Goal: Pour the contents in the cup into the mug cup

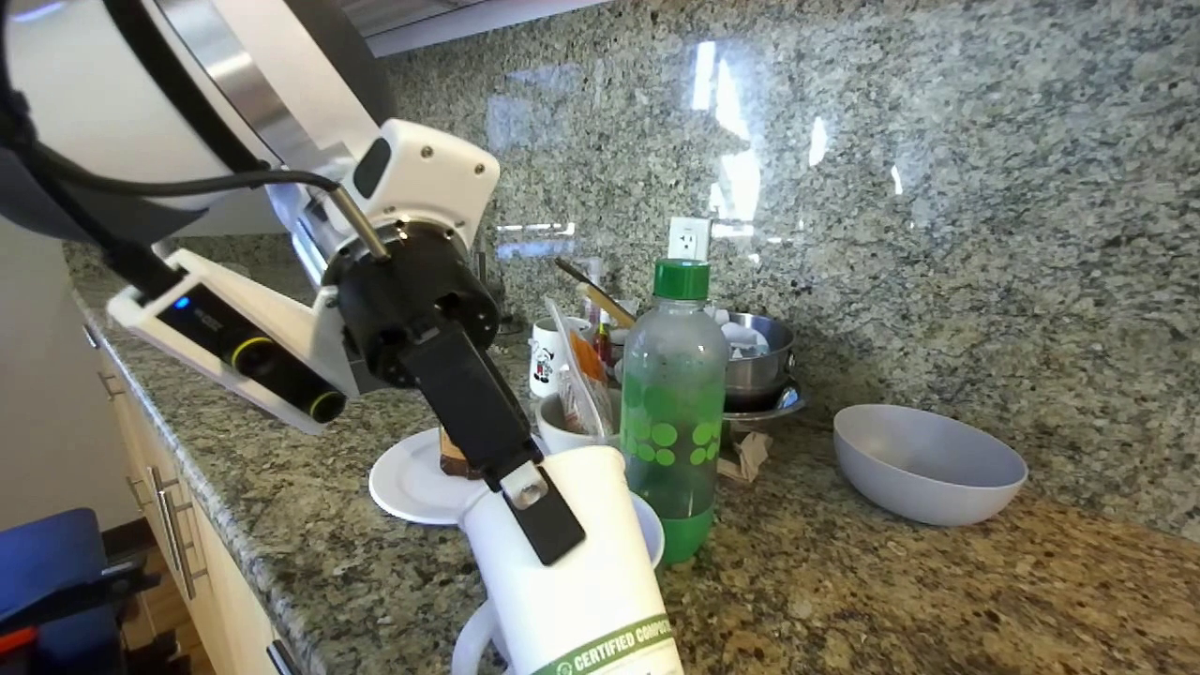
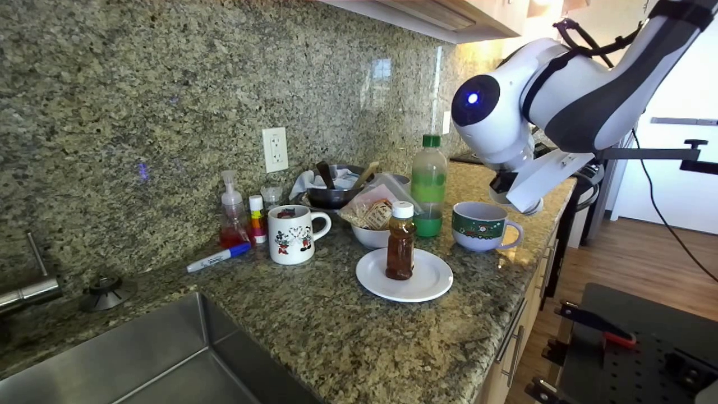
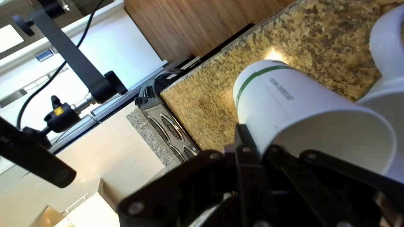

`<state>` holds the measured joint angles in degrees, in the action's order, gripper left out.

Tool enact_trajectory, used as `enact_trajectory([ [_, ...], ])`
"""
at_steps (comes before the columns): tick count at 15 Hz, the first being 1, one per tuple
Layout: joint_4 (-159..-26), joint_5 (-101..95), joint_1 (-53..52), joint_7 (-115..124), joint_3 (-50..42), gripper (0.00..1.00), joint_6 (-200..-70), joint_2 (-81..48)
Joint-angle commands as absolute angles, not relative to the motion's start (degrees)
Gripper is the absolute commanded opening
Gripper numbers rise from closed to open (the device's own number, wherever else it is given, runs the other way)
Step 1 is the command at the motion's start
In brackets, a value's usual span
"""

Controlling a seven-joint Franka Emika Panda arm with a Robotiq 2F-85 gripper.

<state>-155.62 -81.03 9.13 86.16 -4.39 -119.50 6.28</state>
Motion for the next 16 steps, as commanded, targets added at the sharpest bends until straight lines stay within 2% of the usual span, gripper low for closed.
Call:
enact_trajectory([
  [1, -154.4, -86.0, 7.7, 90.1, -4.8, 0.03, -115.5, 3.1],
  [16, -153.6, -98.5, 5.0, 94.0, -3.8, 0.03, -107.3, -1.7],
])
